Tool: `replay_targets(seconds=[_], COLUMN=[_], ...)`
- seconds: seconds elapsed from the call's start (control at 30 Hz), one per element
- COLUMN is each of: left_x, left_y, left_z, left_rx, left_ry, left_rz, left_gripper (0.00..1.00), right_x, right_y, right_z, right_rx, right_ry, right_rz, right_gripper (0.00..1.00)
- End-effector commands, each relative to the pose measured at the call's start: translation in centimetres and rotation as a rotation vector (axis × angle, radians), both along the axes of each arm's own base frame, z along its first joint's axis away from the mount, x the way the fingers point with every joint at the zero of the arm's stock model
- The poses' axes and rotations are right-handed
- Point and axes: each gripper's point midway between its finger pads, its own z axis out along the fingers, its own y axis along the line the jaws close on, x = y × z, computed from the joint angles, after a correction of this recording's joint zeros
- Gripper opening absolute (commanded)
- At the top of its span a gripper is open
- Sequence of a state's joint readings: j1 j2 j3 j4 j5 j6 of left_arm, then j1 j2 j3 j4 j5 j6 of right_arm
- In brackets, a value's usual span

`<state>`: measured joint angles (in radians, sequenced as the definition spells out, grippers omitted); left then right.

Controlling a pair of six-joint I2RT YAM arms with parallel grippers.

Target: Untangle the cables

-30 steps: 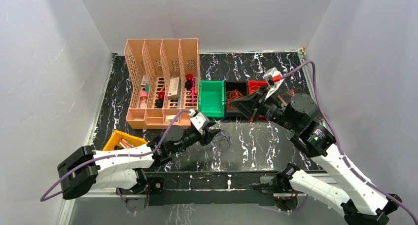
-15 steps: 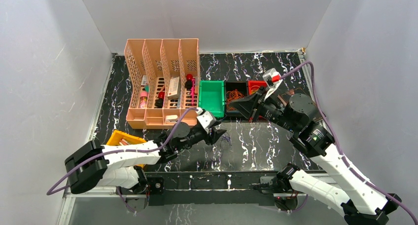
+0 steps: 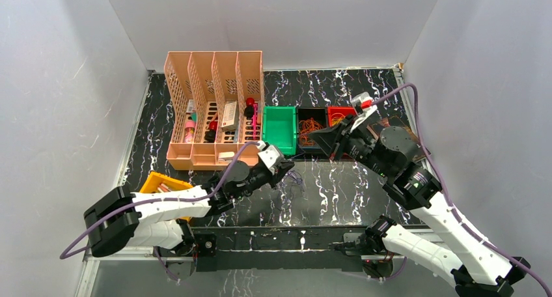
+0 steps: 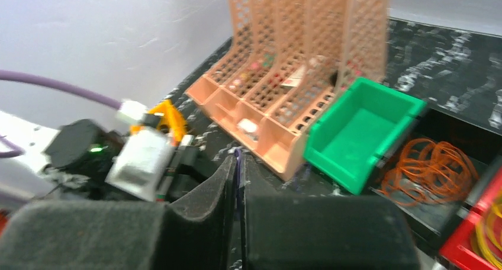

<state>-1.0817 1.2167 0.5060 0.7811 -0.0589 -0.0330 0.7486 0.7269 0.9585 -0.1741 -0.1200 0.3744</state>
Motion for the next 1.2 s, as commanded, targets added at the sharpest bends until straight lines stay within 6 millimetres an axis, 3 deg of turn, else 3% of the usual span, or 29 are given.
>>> replay_targets(seconds=[0.0,0.1,0.23,0.47,0.7,0.87,1.17], left_x=[1.0,1.1,1.0,2.3,3.8,3.5,2.5], left_y=[1.2,1.7,1.8,3.0,3.7,2.3,0.7], left_z=[4.2,5.1,6.4,9.2,10.5,11.3,11.8], left_rx=[-0.058,-0.033,0.006,-0.018,-0.043,-0.056,-0.102], left_ry=[-0.077,-0.079,-0.086,-0.052,0.042,0.126,0.198], left_rz=[0.069,0.081,0.072,0.177,0.298,0.271,0.2], left_gripper=[0.0,0.0,0.0,0.0,0.0,0.0,0.0], right_x=[3.1,4.2,4.4,4.1,1.2,-1.3,0.3], right_y=[-3.6,-5.7,-6.2,-5.6,-2.4,1.0,4.6], right_z=[-1.9,-4.7,-7.3,-8.3,-7.6,-7.4,-6.8], right_rx=[-0.025,-0.076,-0.102,-0.108,-0.107,-0.08,-0.007], right_ry=[0.083,0.132,0.167,0.152,0.011,-0.059,-0.131], right_rz=[-0.29,-0.425,-0.461,-0.417,-0.135,0.122,0.207], right_gripper=[0.19,0.35,0.48,0.56,0.64,0.64,0.67])
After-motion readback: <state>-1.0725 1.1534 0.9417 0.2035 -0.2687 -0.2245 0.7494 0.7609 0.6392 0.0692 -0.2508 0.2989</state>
